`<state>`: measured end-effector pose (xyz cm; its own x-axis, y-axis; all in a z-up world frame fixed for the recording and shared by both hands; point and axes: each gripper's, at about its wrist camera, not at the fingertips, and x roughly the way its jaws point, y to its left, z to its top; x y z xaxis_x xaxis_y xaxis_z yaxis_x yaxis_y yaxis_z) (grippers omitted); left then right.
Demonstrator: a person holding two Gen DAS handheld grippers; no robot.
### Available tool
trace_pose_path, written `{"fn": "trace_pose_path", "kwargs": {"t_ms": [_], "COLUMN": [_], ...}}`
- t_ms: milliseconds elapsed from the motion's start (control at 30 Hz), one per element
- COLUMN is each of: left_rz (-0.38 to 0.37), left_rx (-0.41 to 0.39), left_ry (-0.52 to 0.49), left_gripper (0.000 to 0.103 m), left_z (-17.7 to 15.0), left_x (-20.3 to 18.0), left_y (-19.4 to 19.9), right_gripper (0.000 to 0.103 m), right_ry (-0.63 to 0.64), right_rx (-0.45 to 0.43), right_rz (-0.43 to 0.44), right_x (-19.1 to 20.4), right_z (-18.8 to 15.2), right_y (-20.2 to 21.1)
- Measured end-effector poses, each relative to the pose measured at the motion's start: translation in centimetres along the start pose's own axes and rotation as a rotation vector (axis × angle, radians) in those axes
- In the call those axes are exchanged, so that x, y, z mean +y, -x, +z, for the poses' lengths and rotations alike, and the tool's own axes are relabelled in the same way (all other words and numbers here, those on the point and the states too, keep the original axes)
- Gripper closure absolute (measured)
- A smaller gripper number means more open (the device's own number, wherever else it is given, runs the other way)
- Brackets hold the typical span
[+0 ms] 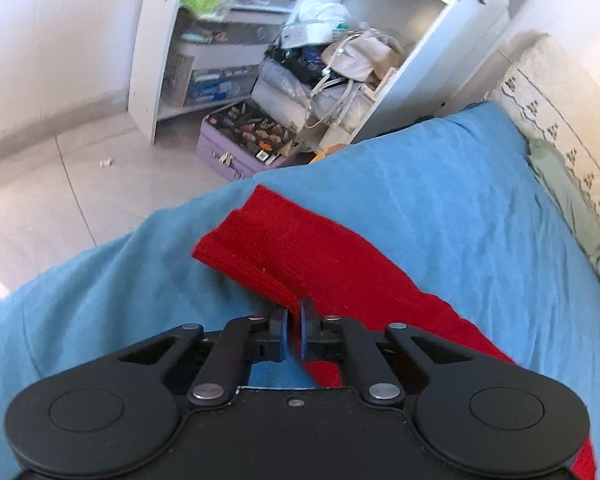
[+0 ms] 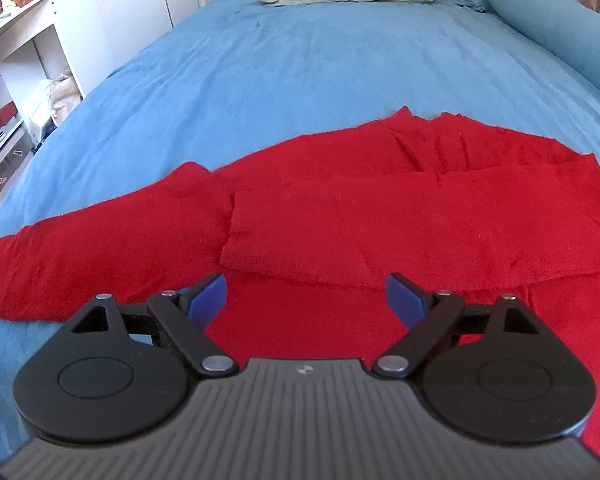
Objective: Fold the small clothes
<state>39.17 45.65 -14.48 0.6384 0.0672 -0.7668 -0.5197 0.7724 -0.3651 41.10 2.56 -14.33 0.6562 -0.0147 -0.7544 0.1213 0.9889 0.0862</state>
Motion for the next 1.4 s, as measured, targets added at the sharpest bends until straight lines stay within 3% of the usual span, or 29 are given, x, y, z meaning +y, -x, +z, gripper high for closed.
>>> {"fn": "trace_pose_path", "kwargs": {"t_ms": [133,267,500,667,800,900,1000,1233,1267,1300,1333,1367,1400], "left_rz": [-0.011,-0.077,-0.308,-0.499,-0.570,-0.545,-0.498,-0.450,-0.446,-0.443,-0.438,-0.429,-0.410], "left_rx": [-0.065,-0.140,-0.227,-0.158,-0.044,0.072,0.145,0.175,0.173,0.172,0.169,0.159,0.134], "left_ry": [-0.070,-0.168,-0.402,-0.522,-0.617,-0.719,-0.807,-0.916,-0.928,-0.934,-0.937,-0.934,-0.925], "left_gripper": [0.099,0.099,0.099,0.099,0.098,0.098,0.098,0.096,0.089,0.066,0.051,0.027,0.016], "left_z": [0.2,0.2,-2.7,-9.3,-16.7,-23.1,-28.2,-32.6,-32.8,-32.9,-32.9,-32.8,-32.3], "left_x": [-2.8,-8.7,-23.9,-34.2,-40.3,-43.0,-43.5,-43.7,-43.6,-42.9,-42.8,-43.1,-42.8], "left_y": [1.8,5.0,10.5,11.5,9.7,5.7,1.9,-0.4,-0.4,-0.1,0.1,0.1,0.5], "right_gripper": [0.001,0.001,0.001,0.001,0.001,0.000,0.000,0.000,0.000,0.000,0.001,0.001,0.001], "right_ry": [-0.028,-0.065,-0.110,-0.087,-0.087,-0.123,-0.187,-0.220,-0.220,-0.217,-0.212,-0.207,-0.200], "right_rx": [-0.005,-0.014,-0.040,-0.089,-0.114,-0.103,-0.033,0.006,0.007,0.008,0.009,0.009,0.006], "right_rz": [-0.005,0.002,0.005,-0.023,-0.054,-0.070,-0.055,0.015,0.023,0.030,0.037,0.043,0.049], "right_x": [-1.4,-3.8,-9.7,-14.9,-19.6,-23.5,-26.4,-29.8,-29.8,-30.0,-30.0,-29.8,-29.8], "right_z": [0.4,0.8,2.3,3.9,4.3,3.8,2.5,-0.5,-0.5,-0.6,-0.7,-0.5,-0.2], "right_y": [-0.8,-0.9,1.4,3.7,4.8,4.6,3.0,0.6,0.4,0.4,0.4,0.4,0.4]}}
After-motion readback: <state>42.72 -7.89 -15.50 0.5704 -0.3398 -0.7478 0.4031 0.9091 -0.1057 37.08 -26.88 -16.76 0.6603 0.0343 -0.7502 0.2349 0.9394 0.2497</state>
